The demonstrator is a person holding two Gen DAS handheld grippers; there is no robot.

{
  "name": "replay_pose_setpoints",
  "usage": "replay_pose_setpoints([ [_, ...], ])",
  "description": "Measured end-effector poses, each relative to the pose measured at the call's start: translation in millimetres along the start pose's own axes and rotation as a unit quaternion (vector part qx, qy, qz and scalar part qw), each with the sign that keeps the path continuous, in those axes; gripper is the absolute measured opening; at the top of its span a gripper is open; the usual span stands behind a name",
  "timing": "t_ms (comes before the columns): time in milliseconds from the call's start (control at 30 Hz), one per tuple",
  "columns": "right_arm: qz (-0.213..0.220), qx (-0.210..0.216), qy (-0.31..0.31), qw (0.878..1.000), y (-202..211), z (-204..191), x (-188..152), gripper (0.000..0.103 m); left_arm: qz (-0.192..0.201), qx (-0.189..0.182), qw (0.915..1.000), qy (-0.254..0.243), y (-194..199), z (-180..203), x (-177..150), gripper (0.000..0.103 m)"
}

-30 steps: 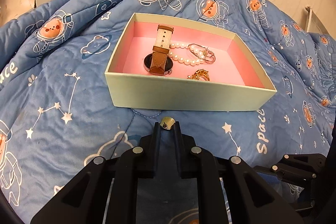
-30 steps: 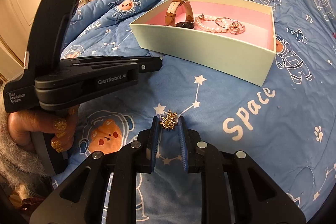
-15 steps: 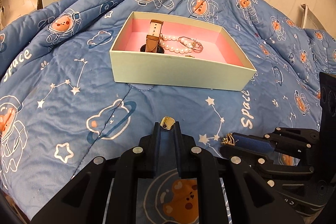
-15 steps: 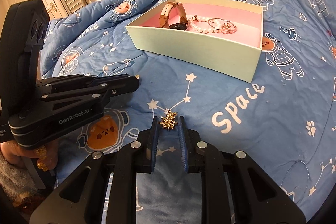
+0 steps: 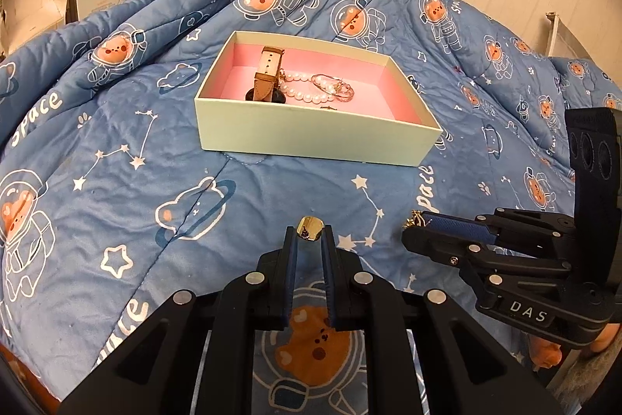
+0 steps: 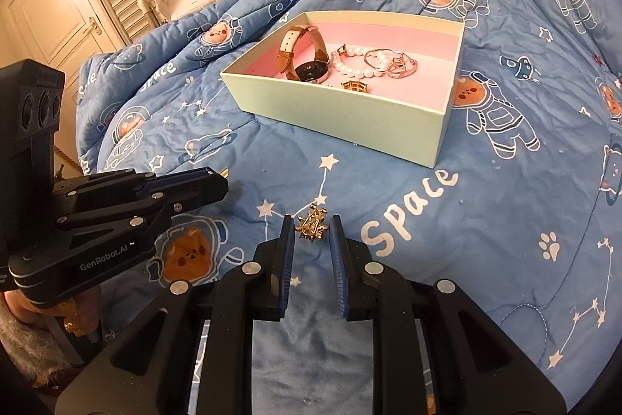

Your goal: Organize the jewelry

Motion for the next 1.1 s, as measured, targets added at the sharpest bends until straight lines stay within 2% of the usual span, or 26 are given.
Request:
replay_pose_setpoints([
  [333,0.022,-0.001,-0.001,1.000,11.1,1.2,22.6,0.019,0.021,-0.018,0.9994,-0.020,6.0,16.7,23.1,0.012],
  [767,0.077,-0.033,-0.006,0.996,16.7,10.7,65.5,0.019,0.024,-0.019,0.9988,-0.039,-5.1,17.3,49.5,0.012],
  [1100,0.057,-0.043,0.049,0.996,-1.2,30.7,98.6,0.019,0.003,-0.030,0.9986,-0.044,-29.0,17.8,60.3,0.012],
])
Point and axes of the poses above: each gripper's, at about its wrist camera, not at the fingertips, and y roughly against the way its jaws point, z to its right, x to its top, the point moved 4 cm from there along -y, roughly the way its jaws point, and after that the axes turned 14 degrees about z, right-handed, at the moved point
